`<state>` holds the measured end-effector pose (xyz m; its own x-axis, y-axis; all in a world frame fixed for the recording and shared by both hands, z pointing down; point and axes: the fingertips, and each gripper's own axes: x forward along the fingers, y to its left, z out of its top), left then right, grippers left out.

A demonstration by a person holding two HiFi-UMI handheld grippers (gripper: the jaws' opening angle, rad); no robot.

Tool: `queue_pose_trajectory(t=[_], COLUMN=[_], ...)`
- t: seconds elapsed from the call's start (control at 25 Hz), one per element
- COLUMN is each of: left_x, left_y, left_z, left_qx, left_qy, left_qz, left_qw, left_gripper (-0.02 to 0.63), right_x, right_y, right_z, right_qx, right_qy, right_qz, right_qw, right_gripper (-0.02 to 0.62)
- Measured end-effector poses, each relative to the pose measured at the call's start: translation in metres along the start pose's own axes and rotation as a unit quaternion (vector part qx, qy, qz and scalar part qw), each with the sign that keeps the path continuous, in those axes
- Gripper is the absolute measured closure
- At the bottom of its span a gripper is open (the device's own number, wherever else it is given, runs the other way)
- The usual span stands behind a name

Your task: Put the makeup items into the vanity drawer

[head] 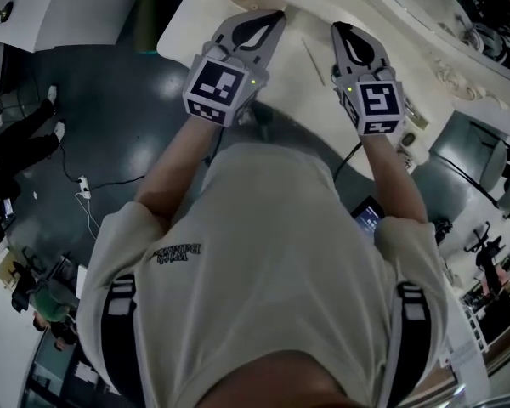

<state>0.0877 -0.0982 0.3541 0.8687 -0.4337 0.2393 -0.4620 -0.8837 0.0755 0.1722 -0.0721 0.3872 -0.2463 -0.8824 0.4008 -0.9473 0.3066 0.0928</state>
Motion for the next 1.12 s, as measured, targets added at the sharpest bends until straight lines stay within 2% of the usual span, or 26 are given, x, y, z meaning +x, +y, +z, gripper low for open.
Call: queue_pose_trajectory(t=[0.16, 0.4, 0.56, 0.68, 1.12], left_x=[0.029, 0.054, 0.064, 0.071, 0.083], left_y=[0.003, -0.005, -0.010, -0.015, -0.037], left_z=[-0.054, -0.117, -0.148, -0.167, -0.238], left_qx=[-0.015, -0.024, -0.033, -0.050, -0.059], left_qy=[0.049, 0.112, 0.141, 0.160, 0.237], left_qz=[0.002, -0.023, -0.034, -0.042, -0.080], left_qw=[0.9987, 0.9932, 0.9889, 0.9850, 0.9664], left_gripper=[0.592, 0.592, 0.592, 0.592, 0.592], right_x=[0.014, 0.035, 0.046, 0.052, 0.060], right_y=[0.004, 0.012, 0.017, 0.021, 0.029], right_z=[-0.042, -0.100, -0.142, -0.170, -0.241], right_qx=[0.004, 0.005, -0.011, 0.000, 0.040], right_qy=[0.046, 0.109, 0.157, 0.188, 0.272], right_qz=[0.014, 0.035, 0.046, 0.053, 0.072], right_qw=[0.999, 0.993, 0.986, 0.981, 0.959], right_gripper=[0.589, 0.589, 0.576, 0.566, 0.565])
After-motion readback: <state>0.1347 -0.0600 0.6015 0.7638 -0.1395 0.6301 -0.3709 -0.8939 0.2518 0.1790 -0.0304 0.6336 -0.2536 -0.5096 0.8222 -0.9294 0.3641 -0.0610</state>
